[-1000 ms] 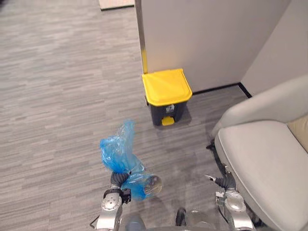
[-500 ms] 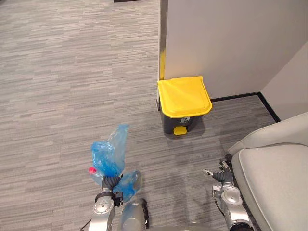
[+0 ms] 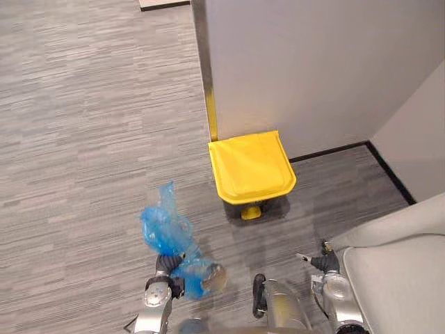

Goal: Gather rubbish on tea table into small bin, then transfer packed bag to large trash can.

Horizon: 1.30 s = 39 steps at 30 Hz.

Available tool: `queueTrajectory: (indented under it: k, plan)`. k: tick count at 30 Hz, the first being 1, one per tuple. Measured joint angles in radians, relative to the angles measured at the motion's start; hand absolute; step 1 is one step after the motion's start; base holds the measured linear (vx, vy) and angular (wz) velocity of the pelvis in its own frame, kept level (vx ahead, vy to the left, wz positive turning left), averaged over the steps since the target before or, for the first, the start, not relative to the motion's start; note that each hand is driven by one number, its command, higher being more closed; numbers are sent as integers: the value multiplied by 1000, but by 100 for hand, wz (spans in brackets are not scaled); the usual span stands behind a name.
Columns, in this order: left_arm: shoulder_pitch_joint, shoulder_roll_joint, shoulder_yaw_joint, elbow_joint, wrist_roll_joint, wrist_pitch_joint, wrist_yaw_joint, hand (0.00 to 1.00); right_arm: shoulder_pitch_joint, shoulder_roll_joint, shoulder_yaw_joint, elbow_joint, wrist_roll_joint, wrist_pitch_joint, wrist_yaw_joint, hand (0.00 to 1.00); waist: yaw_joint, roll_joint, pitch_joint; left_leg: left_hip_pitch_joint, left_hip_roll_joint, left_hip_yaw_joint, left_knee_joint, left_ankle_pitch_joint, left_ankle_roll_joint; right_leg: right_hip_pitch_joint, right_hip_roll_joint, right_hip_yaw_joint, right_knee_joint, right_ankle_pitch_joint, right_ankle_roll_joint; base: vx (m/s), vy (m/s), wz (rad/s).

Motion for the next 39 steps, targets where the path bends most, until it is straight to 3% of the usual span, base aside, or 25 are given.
queueTrajectory:
  k: [3,5,6,7,8,10,11,13,14,16,19,23,27,30,39]
  plan:
    - [-23,-9,-2,-1,1,-7,-2,100,37,17,2,-26,1,4,0,0,-13,3,1,-14,43,-66,133,33,-25,124,3,-80,-42,-43,-4,252,-116,67]
    - [-16,-15,-2,-1,1,-6,-3,100,54,26,12,-33,3,3,1,0,-17,3,0,-114,67,-78,367,105,-36,209,7,-107,-115,-47,-2,190,-70,43]
    - [-11,-20,-1,-2,1,-6,-4,100,55,30,13,-53,11,3,1,0,-3,2,0,-179,86,-69,500,157,-36,251,8,-105,-165,-47,-2,158,-3,6]
    - [-7,-24,0,-4,1,-6,-4,100,63,30,11,-64,19,1,-1,0,10,5,-1,-240,110,-49,591,94,-3,280,10,-105,-192,-47,-2,153,14,-1]
    - [-5,-24,0,-5,0,-6,-4,100,61,30,11,-64,21,0,-1,0,12,5,-1,-260,117,-36,602,64,8,290,10,-105,-198,-47,-2,157,44,-4]
    - [8,-24,0,-15,1,-6,-4,100,56,37,11,-65,39,1,-1,0,15,4,-1,-316,111,7,495,-2,56,322,3,-95,-222,-42,6,166,98,-11]
    - [10,-24,0,-17,1,-6,-4,100,56,37,11,-65,42,1,-1,0,17,4,-1,-322,108,18,439,-4,60,326,2,-90,-223,-40,9,159,167,-19]
    - [11,-25,0,-17,1,-5,-3,100,61,31,6,-66,44,1,-2,0,21,15,-7,-315,81,21,204,53,31,326,6,-66,-205,-58,60,169,214,-13]
    - [10,-16,-1,-12,1,-2,-3,100,70,50,1,-64,46,6,-1,0,27,-14,-18,-288,52,24,169,56,36,320,-8,-43,-214,-63,77,138,194,-7]
    - [14,-2,2,-8,1,-1,-3,100,86,64,-14,-64,47,5,0,0,33,-33,-31,-273,25,35,138,58,39,330,-28,-14,-250,-52,97,92,135,-4]
    - [32,4,9,-7,3,0,-3,100,85,67,-26,-64,47,4,0,0,34,-27,-32,-231,1,53,103,60,43,363,-41,14,-294,-37,111,50,94,-10]
    - [43,2,8,29,9,0,-4,100,83,66,-33,-53,46,4,0,0,32,-9,-48,-197,-8,78,26,80,46,365,-33,39,-323,-17,108,14,13,-22]
    - [42,2,4,86,10,0,-4,100,69,60,-38,30,45,4,0,0,27,-8,-52,-150,-9,92,-79,133,32,364,-14,58,-352,7,94,-8,-47,-15]
    - [42,3,4,113,10,-1,-4,100,60,44,-38,70,45,4,1,0,7,-8,-53,-128,-10,90,-139,165,30,363,-5,61,-367,25,85,-28,-34,-5]
    - [49,13,5,159,10,0,-3,100,52,8,-38,125,43,3,0,0,7,-7,-58,-121,-38,83,-210,223,51,362,-13,82,-437,89,95,-81,25,-3]
